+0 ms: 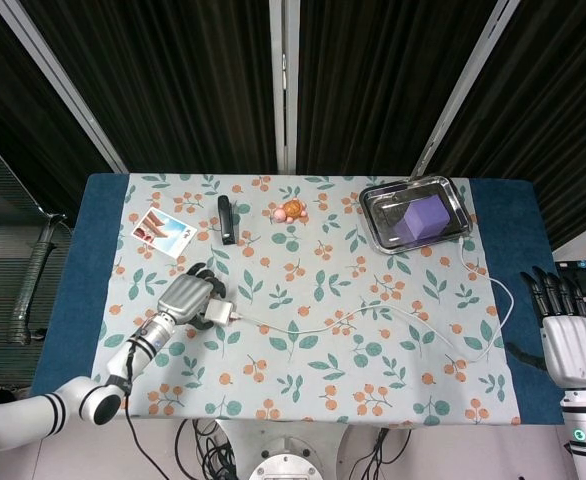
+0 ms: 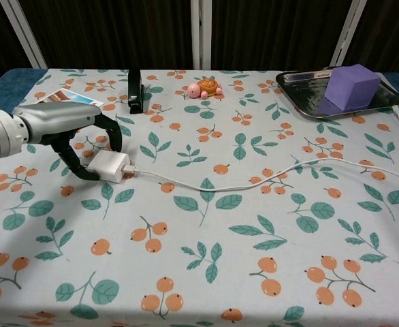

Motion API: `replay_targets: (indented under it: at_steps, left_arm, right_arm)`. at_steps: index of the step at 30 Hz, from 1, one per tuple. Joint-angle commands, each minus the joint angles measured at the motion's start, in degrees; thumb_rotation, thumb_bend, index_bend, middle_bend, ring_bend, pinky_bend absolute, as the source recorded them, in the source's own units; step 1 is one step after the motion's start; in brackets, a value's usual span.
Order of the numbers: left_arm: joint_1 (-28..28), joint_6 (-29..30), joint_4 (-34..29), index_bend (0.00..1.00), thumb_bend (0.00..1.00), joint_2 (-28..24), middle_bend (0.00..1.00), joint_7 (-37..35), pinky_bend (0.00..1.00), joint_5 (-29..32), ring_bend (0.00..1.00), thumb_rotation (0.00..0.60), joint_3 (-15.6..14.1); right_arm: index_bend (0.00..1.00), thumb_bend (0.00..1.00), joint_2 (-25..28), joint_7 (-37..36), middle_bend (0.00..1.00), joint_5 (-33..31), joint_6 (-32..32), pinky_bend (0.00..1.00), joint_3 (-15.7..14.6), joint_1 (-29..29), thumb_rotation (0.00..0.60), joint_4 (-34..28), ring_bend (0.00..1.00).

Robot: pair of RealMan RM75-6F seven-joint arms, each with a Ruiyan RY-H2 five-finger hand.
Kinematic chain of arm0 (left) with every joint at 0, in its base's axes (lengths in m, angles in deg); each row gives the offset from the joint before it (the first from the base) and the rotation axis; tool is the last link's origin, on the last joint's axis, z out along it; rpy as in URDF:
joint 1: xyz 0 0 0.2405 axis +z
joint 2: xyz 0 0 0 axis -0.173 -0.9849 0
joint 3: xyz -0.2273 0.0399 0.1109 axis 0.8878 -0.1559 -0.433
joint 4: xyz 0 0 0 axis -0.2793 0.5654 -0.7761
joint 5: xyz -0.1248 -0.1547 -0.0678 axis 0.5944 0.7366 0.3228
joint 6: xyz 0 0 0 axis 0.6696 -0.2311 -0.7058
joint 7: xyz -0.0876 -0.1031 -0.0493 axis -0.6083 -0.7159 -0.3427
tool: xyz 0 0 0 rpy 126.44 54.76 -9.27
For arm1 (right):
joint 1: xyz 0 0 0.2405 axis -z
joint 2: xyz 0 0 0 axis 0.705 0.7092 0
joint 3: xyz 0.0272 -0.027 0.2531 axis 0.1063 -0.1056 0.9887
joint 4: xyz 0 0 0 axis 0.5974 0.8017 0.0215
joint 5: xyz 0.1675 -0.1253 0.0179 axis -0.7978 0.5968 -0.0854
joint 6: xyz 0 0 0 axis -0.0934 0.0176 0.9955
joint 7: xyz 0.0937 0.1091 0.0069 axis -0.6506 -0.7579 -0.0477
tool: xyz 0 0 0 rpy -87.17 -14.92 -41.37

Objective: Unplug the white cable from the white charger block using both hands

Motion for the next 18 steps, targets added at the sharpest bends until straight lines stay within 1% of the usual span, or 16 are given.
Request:
replay_targets:
  at_steps: [1,5,6,9,14,18]
  left_arm:
    - [0.0,0.16,0.19,0.4,0.19,0.16,0.35,-0.23,0.09,-0.03,0.18,0.6,-0.07]
    - [0.13,0.24,0.79,0.46,0.27,0.5,0.43,-1.4,0.11,-0.65,0.24,0.6,-0.52]
    - [0.17,0.3,0.99,0.49,0.28,0.66,0.46,-1.73,0.12,-0.78,0.27,0.6,-0.58]
    - [0.48,1.28,1.61,0.53,0.31,1.22,0.52,-3.23,0.15,-1.57,0.33,0.6,-0.52]
    - [1.62,4.76,0.76,0.57,0.33,0.52,0.56,-6.25,0.18,-3.84,0.37,0.6,-0.24]
    - [2.69,7.54,-2.49,0.57,0.33,-1.65,0.56,-8.03,0.18,-5.24,0.37,0.6,0.04]
  right_arm:
    - [0.02,0.0,0.08,0.08,0.03,-0.01,-0.14,0.0,-0.02,0.11,0.6,-0.12,0.0]
    - [0.02,0.0,0.11,0.25,0.03,-0.02,0.19,0.0,-0.15,0.01,0.6,-0.33,0.0]
    - [0.02,0.0,0.11,0.34,0.03,0.0,0.33,0.0,-0.18,-0.06,0.6,-0.41,0.0]
    - [0.02,0.01,0.26,0.35,0.04,0.29,0.98,0.0,-0.29,-0.45,0.6,-1.07,0.0]
    - [0.02,0.03,1.55,-0.86,0.06,2.21,3.8,0.05,-0.52,-2.5,0.6,-4.67,0.0]
    - [0.03,0.04,2.36,1.35,0.1,1.98,7.74,0.12,0.88,-5.88,0.6,-11.19,0.01]
